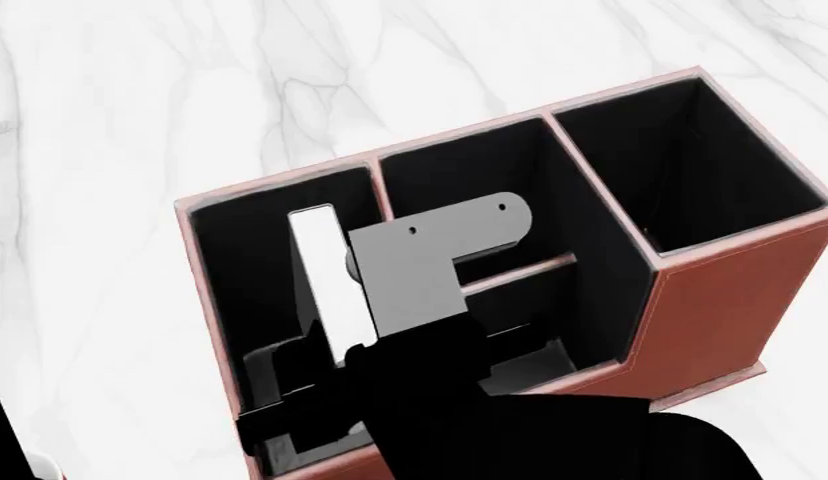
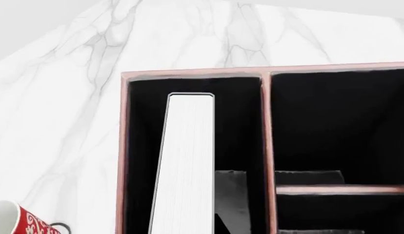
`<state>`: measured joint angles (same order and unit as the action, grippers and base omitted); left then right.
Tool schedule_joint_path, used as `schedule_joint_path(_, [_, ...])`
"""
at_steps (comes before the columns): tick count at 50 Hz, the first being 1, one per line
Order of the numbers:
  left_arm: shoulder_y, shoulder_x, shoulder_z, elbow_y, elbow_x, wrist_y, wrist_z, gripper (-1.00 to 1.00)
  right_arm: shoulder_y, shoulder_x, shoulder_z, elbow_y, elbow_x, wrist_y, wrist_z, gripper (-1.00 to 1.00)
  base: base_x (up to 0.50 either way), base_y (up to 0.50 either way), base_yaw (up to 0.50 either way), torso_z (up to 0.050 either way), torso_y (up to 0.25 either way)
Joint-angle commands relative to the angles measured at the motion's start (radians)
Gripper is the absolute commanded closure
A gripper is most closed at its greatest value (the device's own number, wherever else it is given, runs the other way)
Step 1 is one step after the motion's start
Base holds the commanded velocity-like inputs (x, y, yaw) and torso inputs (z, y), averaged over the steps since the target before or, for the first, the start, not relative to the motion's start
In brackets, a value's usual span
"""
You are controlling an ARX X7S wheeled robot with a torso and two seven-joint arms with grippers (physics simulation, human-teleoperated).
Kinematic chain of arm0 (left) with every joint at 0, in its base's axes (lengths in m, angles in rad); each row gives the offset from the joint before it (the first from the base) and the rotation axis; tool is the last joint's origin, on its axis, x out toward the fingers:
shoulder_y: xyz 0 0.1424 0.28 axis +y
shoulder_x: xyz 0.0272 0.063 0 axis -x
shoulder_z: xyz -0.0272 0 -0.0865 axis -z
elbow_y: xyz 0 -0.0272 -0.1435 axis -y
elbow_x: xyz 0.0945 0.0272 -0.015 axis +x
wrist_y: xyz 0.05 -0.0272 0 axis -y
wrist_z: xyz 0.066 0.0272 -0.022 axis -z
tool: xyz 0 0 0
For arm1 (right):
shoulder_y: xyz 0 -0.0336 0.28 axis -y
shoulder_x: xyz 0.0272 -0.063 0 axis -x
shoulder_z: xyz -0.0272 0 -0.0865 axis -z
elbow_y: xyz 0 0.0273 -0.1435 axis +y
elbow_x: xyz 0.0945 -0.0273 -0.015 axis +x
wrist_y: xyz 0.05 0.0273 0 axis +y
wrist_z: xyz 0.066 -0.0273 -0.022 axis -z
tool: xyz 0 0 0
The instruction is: Pick up the book and place it in the left compartment of the caddy.
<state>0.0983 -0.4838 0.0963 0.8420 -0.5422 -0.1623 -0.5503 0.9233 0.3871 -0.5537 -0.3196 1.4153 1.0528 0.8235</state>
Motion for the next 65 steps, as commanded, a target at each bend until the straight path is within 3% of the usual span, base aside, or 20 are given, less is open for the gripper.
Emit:
schedule_joint_path(1, [0.0,-0.005,0.001,0.003,0.0,-0.001,-0.004,-1.0,0.011,-0.018,-0.011,0.03,-0.06,-0.014,-0.048,1.0,0.0,0.0,0.0,0.0,0.0])
schedule_joint_path(65, [0.003,-0.024,-0.008,-0.001,-0.019,0.016,-0.018,-1.0,0.039,-0.068,-0.108,0.249,-0.228,-0.117,-0.207,1.0,0.0,0.0,0.0,0.0,0.001])
